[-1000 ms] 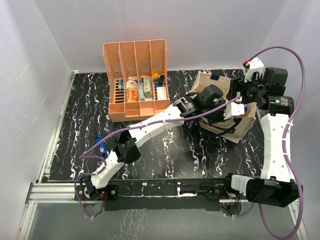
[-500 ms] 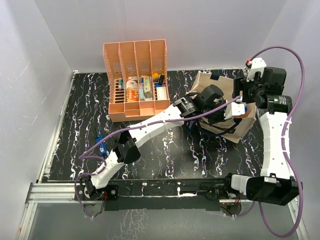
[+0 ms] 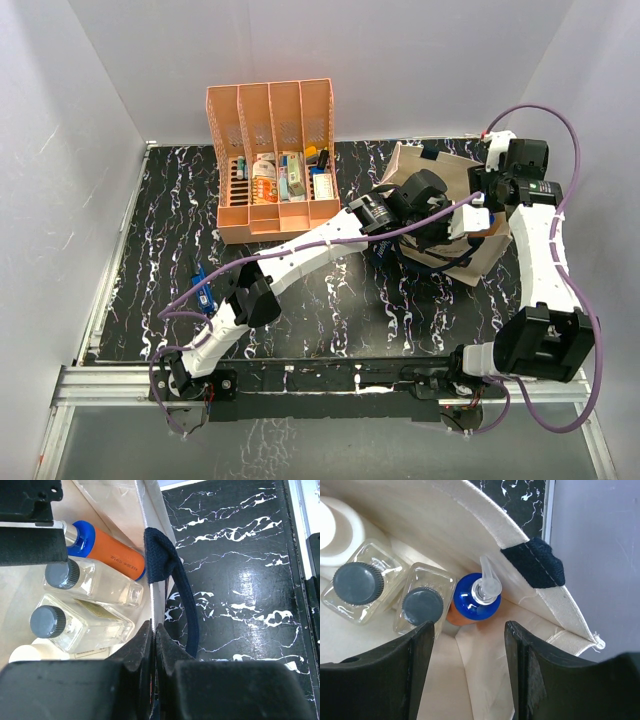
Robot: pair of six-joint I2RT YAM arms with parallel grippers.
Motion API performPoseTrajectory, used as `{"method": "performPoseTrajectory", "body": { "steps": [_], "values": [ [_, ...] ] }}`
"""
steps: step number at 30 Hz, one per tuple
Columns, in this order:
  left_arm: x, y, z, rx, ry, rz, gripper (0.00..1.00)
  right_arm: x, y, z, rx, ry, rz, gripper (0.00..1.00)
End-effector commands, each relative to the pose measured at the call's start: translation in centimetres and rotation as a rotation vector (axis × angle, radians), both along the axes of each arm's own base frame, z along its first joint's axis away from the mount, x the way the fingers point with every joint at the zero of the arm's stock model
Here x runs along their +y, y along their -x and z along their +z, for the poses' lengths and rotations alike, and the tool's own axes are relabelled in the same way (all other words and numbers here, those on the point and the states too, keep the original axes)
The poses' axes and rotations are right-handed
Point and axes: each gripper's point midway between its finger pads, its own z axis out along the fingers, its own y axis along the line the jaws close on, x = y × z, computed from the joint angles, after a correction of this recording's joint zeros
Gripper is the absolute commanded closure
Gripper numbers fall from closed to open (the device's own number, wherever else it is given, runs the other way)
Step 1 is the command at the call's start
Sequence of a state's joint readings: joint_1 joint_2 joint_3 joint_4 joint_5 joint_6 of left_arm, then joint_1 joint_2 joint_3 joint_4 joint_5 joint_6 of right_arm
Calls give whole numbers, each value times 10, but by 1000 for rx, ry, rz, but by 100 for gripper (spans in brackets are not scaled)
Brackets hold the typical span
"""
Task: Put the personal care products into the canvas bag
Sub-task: Adjust the care product in the canvas bag.
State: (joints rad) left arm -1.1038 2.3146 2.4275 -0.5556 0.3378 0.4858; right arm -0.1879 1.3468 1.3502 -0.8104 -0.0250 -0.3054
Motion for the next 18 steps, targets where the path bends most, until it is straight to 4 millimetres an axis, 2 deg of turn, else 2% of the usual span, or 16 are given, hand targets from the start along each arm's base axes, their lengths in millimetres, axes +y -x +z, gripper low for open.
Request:
{"method": "performPoseTrajectory", "body": {
  "steps": [1,18],
  "values": [
    [-1,37,94,-28,196,-104,100,-14,-19,20,-96,38,-39,41],
    [0,42,91,0,192,-129,100,-30,-40,5,-90,9,-126,52]
  ]
}}
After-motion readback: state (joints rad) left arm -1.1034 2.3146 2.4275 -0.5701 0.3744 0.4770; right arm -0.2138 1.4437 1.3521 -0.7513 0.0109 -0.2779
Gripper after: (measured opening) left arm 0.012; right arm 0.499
